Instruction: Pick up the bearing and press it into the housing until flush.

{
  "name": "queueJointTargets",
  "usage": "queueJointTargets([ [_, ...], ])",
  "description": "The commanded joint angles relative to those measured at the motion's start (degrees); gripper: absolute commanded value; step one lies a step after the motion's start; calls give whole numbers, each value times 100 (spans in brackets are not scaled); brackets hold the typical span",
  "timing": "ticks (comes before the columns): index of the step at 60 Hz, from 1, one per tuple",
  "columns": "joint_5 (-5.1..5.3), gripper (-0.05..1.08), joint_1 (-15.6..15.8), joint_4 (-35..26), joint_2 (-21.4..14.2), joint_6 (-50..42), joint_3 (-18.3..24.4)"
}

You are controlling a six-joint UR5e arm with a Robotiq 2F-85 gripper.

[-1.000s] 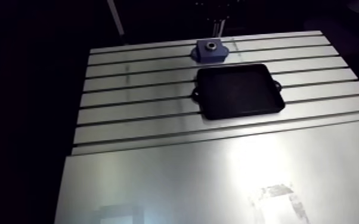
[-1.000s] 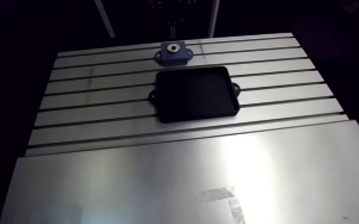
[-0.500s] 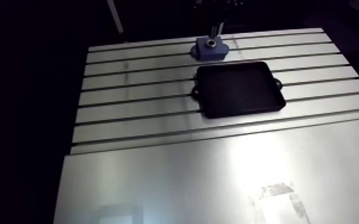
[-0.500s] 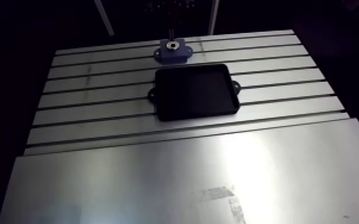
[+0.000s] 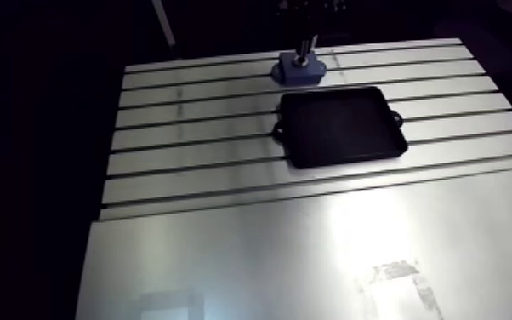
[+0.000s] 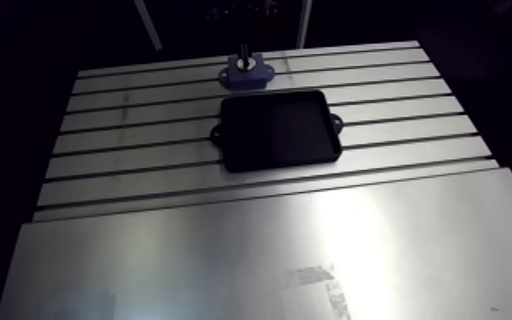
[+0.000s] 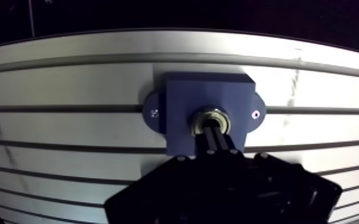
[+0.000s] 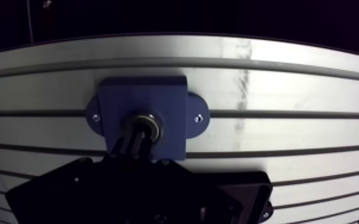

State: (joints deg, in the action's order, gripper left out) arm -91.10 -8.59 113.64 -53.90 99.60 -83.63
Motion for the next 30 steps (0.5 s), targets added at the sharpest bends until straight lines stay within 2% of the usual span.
queueJointTargets([
  [1, 0, 108, 6, 83, 25, 2, -33],
  [30, 0, 108, -11, 93, 34, 2, -35],
])
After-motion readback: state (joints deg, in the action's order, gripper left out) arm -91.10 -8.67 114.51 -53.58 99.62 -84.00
